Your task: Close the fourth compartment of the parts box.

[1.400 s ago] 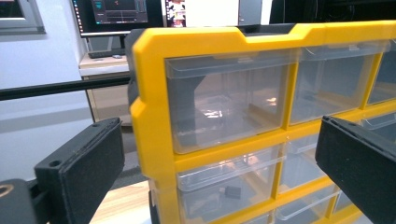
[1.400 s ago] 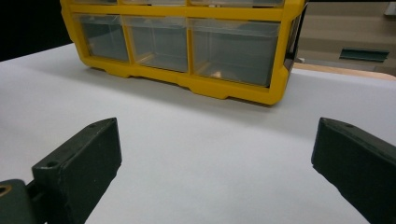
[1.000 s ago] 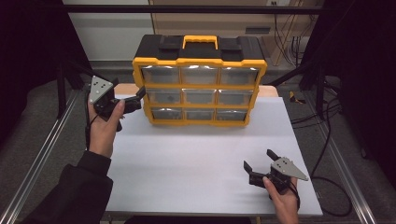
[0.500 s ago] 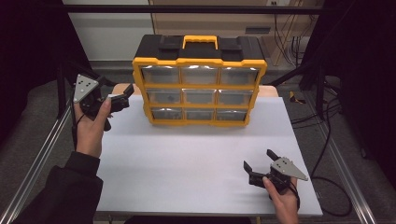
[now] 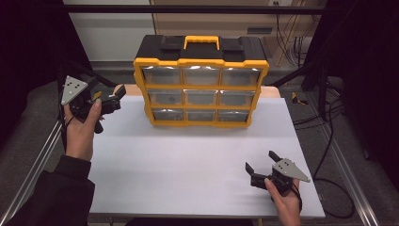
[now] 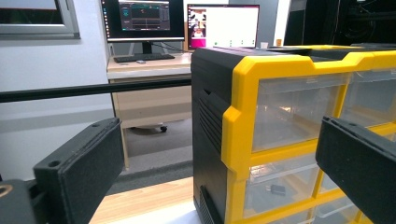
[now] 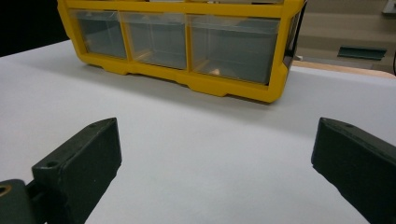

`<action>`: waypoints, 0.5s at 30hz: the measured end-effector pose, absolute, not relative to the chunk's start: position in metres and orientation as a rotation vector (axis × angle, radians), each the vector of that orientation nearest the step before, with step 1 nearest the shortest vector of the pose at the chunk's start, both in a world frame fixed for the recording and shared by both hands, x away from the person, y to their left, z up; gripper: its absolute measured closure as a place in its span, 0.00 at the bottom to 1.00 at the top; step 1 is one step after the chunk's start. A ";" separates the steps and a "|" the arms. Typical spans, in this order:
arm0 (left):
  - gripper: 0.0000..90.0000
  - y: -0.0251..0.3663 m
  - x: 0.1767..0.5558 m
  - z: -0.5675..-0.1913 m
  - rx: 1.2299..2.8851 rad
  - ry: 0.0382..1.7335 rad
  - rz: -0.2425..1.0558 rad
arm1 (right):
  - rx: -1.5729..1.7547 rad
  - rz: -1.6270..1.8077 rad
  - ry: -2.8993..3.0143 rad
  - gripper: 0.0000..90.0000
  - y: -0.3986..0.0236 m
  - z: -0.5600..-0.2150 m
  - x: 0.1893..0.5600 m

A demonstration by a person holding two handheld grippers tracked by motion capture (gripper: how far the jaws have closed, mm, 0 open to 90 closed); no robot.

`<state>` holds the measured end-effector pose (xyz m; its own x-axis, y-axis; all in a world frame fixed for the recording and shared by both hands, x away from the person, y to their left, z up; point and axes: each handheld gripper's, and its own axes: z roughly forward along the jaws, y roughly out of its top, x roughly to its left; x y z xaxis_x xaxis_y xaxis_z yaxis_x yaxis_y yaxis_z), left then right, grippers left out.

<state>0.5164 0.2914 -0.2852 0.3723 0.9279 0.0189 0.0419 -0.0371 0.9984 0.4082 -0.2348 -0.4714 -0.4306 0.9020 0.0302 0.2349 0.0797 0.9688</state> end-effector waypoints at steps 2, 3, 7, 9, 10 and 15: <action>0.01 0.293 0.515 -0.286 1.420 0.938 0.914 | 1.131 1.383 1.743 0.02 -0.235 -0.471 0.408; 0.01 0.293 0.515 -0.286 1.419 0.938 0.909 | 1.130 1.382 1.743 0.02 -0.235 -0.471 0.408; 0.01 0.296 0.514 -0.287 1.418 0.932 0.902 | 1.131 1.382 1.742 0.02 -0.235 -0.471 0.408; 0.01 0.298 0.513 -0.287 1.416 0.931 0.900 | 1.131 1.382 1.742 0.02 -0.235 -0.471 0.408; 0.01 0.299 0.512 -0.287 1.419 0.928 0.898 | 1.127 1.382 1.743 0.02 -0.235 -0.471 0.408; 0.01 0.305 0.508 -0.288 1.413 0.918 0.883 | 1.121 1.383 1.744 0.02 -0.235 -0.471 0.408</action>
<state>0.5080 0.3053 -0.2884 0.4060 0.9139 0.0011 0.0360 -0.0172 0.9992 0.4081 -0.2352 -0.4714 -0.4328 0.9011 0.0252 0.2296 0.0832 0.9697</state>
